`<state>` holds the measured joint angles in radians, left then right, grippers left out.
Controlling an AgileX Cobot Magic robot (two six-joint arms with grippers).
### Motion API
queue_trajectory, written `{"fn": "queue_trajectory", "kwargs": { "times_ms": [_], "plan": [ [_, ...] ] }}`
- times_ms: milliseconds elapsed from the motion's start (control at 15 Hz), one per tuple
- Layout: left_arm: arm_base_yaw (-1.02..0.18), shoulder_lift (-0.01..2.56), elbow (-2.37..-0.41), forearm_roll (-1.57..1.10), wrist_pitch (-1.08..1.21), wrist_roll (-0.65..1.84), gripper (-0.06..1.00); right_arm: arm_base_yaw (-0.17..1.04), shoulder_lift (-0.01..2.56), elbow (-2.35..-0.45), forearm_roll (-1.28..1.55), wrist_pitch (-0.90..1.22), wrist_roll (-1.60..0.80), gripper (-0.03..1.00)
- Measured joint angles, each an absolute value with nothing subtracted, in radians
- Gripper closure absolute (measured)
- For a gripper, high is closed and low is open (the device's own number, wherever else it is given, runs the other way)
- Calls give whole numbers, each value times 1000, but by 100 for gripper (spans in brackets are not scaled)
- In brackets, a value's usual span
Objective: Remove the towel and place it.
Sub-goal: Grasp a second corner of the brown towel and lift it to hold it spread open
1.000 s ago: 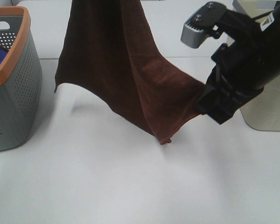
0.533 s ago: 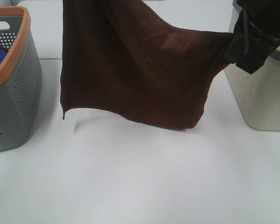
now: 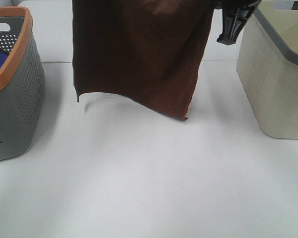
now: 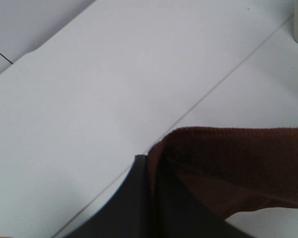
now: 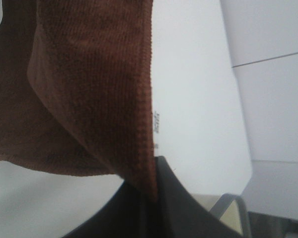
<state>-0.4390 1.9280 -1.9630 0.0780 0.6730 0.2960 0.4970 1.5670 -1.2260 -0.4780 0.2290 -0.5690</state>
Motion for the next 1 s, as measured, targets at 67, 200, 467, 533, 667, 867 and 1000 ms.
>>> {"fn": "queue_trajectory", "kwargs": {
  "times_ms": [67,200,467,533,667,867,1000],
  "plan": [
    [-423,1951,-1963,83,606,296,94,493,1596,-1246,-535,192,-550,94],
    [-397,1986,-1963,88,482,296,94,450,1660,-1328,-588,163,-501,94],
    [-391,2028,-1963,142,309,296,94,380,1766,-1466,-600,64,-457,94],
    [-389,2036,-1963,152,278,296,94,373,1779,-1475,-600,40,-456,94],
    [-382,2082,-1963,175,113,296,94,343,1848,-1534,-600,-73,-459,94],
    [-353,2128,-1963,181,-8,296,94,295,1917,-1629,-599,-135,-464,94],
    [-340,2160,-1963,183,-28,298,94,261,1954,-1650,-586,-178,-464,94]
  ]
}}
